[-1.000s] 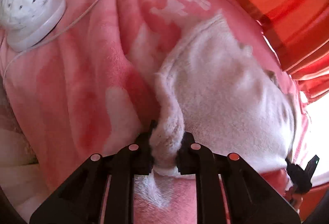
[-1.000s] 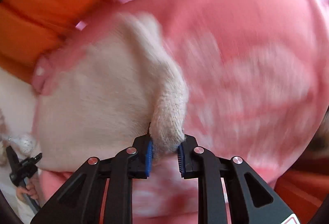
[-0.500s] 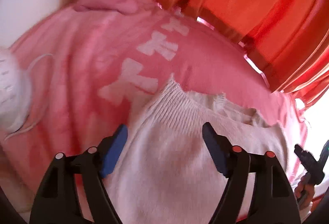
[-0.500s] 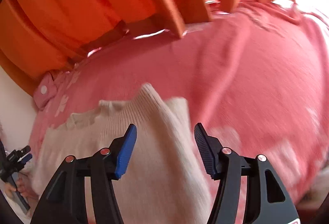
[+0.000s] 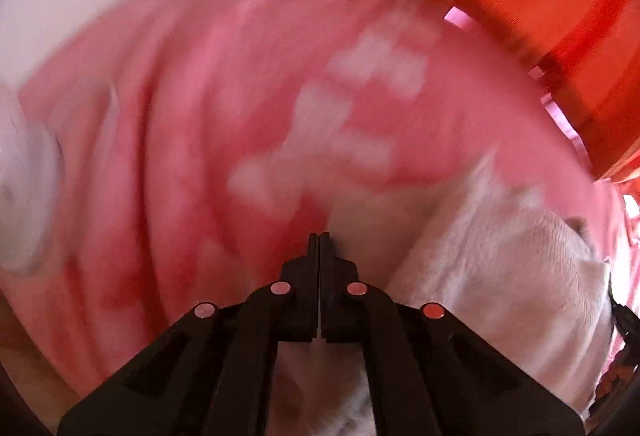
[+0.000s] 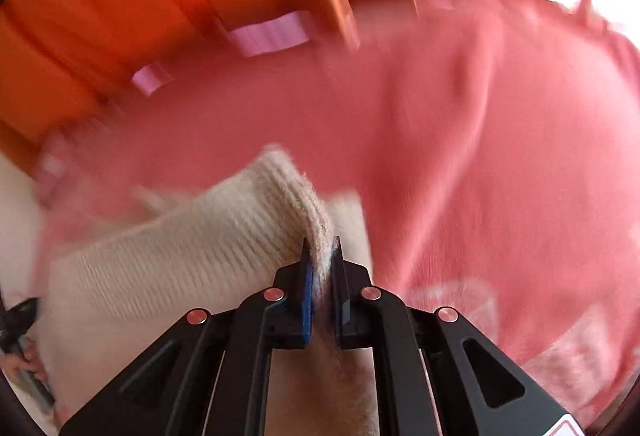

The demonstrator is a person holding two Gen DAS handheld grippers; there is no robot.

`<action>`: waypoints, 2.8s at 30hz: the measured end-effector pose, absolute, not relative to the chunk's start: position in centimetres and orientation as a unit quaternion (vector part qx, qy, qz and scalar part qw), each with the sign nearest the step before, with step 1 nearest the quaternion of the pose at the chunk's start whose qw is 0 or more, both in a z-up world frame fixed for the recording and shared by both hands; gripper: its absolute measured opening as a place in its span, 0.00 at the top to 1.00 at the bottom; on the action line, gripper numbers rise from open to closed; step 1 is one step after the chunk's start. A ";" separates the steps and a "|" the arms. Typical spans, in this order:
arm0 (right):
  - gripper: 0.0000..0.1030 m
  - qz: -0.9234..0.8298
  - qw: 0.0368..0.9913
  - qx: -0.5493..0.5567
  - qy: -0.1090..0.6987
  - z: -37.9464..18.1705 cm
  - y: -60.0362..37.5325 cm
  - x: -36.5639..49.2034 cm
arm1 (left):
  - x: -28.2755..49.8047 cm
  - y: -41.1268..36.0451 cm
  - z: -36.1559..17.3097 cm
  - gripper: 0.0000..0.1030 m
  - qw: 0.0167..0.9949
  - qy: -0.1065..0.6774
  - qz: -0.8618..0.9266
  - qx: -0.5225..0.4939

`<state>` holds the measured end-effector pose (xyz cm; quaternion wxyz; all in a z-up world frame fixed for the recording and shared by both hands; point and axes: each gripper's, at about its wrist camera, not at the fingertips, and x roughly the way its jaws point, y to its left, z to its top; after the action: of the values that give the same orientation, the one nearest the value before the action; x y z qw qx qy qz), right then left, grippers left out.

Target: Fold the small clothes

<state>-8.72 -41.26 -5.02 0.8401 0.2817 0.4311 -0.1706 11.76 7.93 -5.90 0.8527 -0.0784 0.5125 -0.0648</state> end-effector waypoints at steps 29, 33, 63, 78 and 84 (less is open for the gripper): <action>0.68 -0.039 0.872 0.146 0.465 -2.1 -21.5 -15.9 | 0.8 5.0 0.2 0.62 0.880 0.453 -0.136 -0.045; 0.68 -0.044 0.867 0.151 0.472 -3.1 -21.4 -15.7 | 4.0 3.4 2.7 0.38 0.901 0.416 -0.120 -0.029; 0.52 -0.075 0.873 0.161 0.453 -1.8 -20.7 -16.2 | -6.1 -1.4 -3.2 0.82 0.863 0.470 -0.181 0.041; 0.50 -0.077 0.861 0.086 0.495 -4.8 -16.7 -17.8 | -8.4 -2.3 -4.7 0.74 0.872 0.462 -0.140 0.082; 0.48 -0.075 0.863 0.090 0.492 -5.1 -16.8 -18.0 | -8.9 -2.3 -4.6 0.74 0.874 0.461 -0.132 0.080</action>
<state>-18.00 -16.83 -5.07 0.8629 0.0901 0.4916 -0.0754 -8.92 -2.31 -4.60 0.8738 0.0804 0.4612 -0.1318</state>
